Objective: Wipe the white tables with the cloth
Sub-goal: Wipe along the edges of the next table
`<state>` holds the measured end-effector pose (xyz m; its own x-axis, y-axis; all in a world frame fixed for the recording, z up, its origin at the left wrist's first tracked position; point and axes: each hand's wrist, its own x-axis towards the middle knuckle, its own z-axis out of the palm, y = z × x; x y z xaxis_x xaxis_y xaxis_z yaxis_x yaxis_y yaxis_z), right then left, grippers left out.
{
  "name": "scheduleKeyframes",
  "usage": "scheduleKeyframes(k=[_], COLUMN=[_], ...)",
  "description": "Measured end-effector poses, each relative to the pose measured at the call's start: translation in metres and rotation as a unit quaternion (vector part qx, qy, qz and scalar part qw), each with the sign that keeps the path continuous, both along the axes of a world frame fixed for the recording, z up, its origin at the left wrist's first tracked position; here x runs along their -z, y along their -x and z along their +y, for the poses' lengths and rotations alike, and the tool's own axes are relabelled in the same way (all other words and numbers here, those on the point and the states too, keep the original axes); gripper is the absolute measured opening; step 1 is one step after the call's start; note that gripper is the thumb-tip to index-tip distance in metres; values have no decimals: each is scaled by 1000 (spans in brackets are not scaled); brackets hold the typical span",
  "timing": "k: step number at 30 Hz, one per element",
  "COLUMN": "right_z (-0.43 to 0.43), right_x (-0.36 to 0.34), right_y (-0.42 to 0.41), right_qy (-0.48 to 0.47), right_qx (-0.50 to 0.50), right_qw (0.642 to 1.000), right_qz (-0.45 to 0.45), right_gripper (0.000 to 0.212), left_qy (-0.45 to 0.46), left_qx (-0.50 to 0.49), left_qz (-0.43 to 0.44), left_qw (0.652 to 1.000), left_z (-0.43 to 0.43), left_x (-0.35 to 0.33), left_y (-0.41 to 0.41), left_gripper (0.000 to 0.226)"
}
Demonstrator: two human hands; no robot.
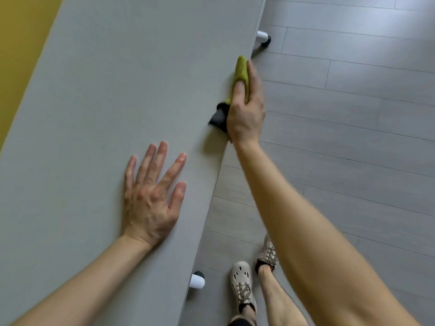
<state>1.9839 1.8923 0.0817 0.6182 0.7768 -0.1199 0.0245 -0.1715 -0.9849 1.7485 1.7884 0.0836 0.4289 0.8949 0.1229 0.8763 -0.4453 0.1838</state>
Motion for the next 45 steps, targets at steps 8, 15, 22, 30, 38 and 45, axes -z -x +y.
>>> scheduleKeyframes(k=[8,15,22,30,38,45], right_z=[-234,-33,-93,-212,-74,-368], right_x=[-12,0,1,2,4,-19], right_y=[133,18,59,112,33,184], right_qy=[20,-2,-23,-48,2,-13], right_qx=[-63,-8,2,-99,-62,-165], right_qw=[996,997,996,992,996,986], right_qz=[-56,-78,-88,-60,-68,-29], right_gripper=[65,54,53,50,54,59], left_qy=[2,-1,-8,-11,-2,49], left_qx=[3,-4,-7,-8,-17,-7], left_qz=[13,16,17,21,5,7], left_qw=[1000,1000,1000,1000,1000,999], left_z=[-1,-1,-1,1,1,2], left_x=[1,2,4,7,2,-7], left_y=[0,0,-2,0,-5,-5], left_gripper=[58,58,58,58,57,61])
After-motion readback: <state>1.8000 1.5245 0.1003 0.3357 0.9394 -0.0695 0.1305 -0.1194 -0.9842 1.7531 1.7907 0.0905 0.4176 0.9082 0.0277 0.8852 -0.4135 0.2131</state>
